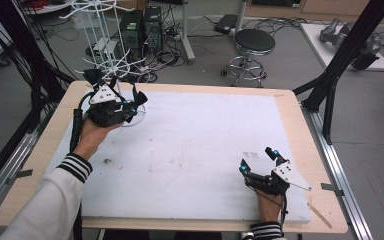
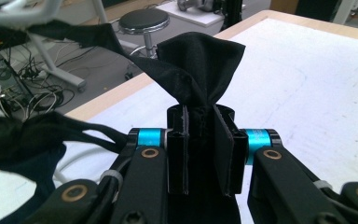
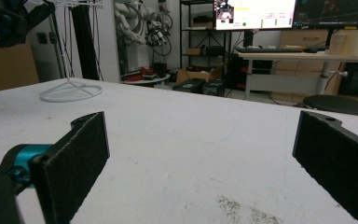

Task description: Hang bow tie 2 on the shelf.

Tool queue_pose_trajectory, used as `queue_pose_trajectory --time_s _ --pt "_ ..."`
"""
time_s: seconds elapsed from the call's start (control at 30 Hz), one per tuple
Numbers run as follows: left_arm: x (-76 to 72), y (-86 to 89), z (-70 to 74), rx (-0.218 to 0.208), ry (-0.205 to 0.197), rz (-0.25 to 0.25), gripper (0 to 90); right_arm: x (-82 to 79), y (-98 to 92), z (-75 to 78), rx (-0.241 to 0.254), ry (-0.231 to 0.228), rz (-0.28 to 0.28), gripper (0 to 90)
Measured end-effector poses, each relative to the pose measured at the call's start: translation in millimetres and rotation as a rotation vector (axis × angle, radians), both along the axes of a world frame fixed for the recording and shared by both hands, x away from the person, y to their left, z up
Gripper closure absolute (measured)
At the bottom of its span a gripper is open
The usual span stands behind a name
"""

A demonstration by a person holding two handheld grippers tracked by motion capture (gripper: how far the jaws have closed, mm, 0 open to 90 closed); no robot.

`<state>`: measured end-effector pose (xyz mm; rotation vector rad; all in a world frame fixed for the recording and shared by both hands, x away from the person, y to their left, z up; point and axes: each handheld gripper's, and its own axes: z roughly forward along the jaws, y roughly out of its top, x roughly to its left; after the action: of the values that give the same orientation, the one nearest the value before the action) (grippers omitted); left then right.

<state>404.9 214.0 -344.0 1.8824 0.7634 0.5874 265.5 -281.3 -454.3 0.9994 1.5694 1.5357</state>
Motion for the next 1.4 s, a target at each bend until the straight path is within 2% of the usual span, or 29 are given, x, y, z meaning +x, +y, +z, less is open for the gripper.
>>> queue_pose_trajectory --time_s 0.27,0.37,0.43,0.53,0.7,0.73,0.87,0.97,1.1,1.23,1.33,1.4 --pt "-1.8 7.2 -11.2 -0.029 0.020 0.005 75.1 0.4 -0.4 0.0 -0.001 -0.006 0.000 2.9" --pt "-1.1 9.9 -13.6 -0.050 0.043 -0.007 69.6 0.1 -0.3 0.0 0.010 0.004 -0.003 2.9" --pt "-2.4 11.0 -13.9 -0.054 0.042 -0.022 61.9 0.3 -1.1 -0.1 0.010 0.003 -0.004 2.9" --pt "-5.1 11.3 -14.4 -0.066 0.035 -0.021 43.2 0.0 -0.4 -0.1 0.010 0.003 -0.004 2.9" --pt "-12.0 13.4 -12.3 -0.100 0.027 -0.042 23.4 -0.2 -0.3 -0.1 0.006 -0.002 -0.005 2.9" --pt "-13.9 14.2 -11.7 -0.100 0.024 -0.044 21.9 -0.2 -0.2 -0.1 0.005 -0.002 -0.005 2.9" --pt "-25.5 19.7 -9.6 -0.108 0.001 -0.075 16.8 -0.6 -0.1 -0.2 0.008 -0.002 -0.006 2.9" --pt "-36.9 27.6 -10.6 -0.140 -0.022 -0.070 13.2 -0.5 -0.3 -0.2 0.001 -0.009 -0.002 2.9" --pt "-52.7 40.9 -15.8 -0.165 -0.080 -0.044 12.6 -0.8 -0.2 -0.3 0.000 -0.012 -0.004 2.9" --pt "-72.2 51.5 -27.0 -0.175 -0.159 -0.016 12.6 -0.8 0.4 -0.3 -0.004 -0.014 -0.007 2.9" --pt "-85.5 59.4 -39.6 -0.182 -0.190 0.002 12.6 -1.1 0.7 -0.3 -0.002 -0.010 -0.007 2.9" --pt "-94.2 65.7 -49.7 -0.203 -0.207 0.013 12.6 -1.1 1.0 -0.2 -0.006 -0.007 -0.006 2.9"
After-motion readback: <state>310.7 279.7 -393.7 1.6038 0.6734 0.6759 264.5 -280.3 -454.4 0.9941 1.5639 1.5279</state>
